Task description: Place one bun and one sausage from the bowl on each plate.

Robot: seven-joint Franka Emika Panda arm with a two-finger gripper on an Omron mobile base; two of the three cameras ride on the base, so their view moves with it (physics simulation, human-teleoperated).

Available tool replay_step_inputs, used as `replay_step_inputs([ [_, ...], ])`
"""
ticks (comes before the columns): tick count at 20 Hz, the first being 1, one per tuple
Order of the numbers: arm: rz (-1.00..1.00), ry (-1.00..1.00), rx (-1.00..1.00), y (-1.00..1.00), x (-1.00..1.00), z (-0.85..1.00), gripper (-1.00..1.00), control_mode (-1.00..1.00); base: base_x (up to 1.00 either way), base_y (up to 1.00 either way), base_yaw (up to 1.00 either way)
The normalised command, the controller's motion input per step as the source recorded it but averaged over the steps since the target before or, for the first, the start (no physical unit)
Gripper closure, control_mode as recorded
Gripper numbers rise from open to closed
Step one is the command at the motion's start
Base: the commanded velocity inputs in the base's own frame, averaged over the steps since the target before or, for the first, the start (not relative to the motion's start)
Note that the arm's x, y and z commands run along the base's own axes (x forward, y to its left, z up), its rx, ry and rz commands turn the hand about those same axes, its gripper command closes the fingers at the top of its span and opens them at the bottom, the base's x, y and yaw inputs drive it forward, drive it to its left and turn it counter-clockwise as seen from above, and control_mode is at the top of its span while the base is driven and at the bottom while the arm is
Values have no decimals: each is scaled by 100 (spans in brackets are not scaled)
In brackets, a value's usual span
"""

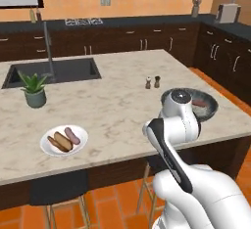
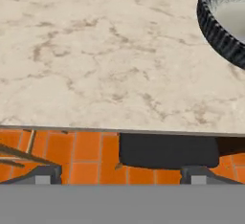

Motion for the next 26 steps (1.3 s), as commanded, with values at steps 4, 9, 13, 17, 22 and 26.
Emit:
replay_step_inputs([
  [4,0,0,0,0,0,0,-100,100,80,-100,0],
  [9,0,0,0,0,0,0,-100,100,37,-100,-4],
  [13,0,0,0,0,0,0,-100,100,3,-100,-17],
  [17,0,0,0,0,0,0,-100,100,31,-90,-13],
  [22,0,0,0,0,0,0,-100,100,37,-33,0],
  [26,0,0,0,0,0,0,-100,100,71,0,8],
])
